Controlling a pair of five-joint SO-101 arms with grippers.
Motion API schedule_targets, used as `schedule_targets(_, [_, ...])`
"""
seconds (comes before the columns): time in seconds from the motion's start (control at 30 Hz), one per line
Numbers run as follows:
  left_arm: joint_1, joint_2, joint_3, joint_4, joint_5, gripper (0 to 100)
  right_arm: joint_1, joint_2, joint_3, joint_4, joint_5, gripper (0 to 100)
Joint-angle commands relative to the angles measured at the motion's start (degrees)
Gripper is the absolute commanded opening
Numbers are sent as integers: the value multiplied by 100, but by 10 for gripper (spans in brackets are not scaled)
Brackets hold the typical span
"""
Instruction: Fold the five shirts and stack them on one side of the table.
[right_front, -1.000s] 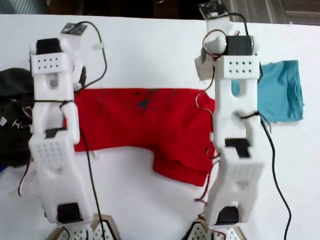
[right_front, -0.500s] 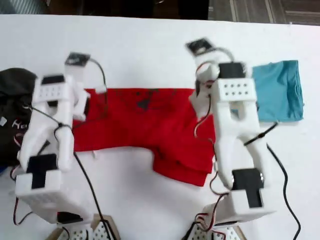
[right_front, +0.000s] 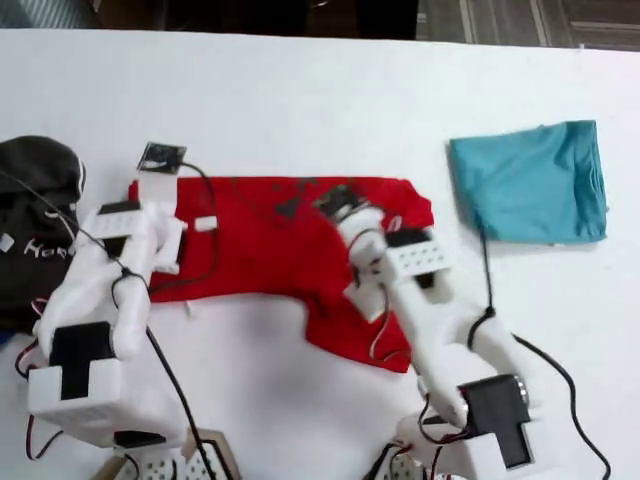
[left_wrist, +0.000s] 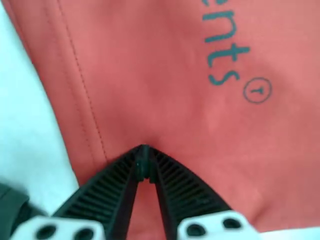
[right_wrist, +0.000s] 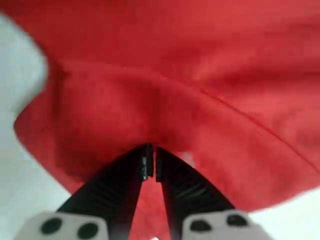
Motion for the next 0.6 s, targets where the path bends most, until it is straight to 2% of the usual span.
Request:
schedule_targets(0.0, [-62,-185,31,-132,0,26,-400,-303,62,-127,44,20])
schedule_targets(0.3, [-53,-176,48,-132,9,26,-910,-312,62,-84,44,21])
schedule_targets(0.57, [-44,-176,57,-132,9,26,-910,-875,-123,664,35,24])
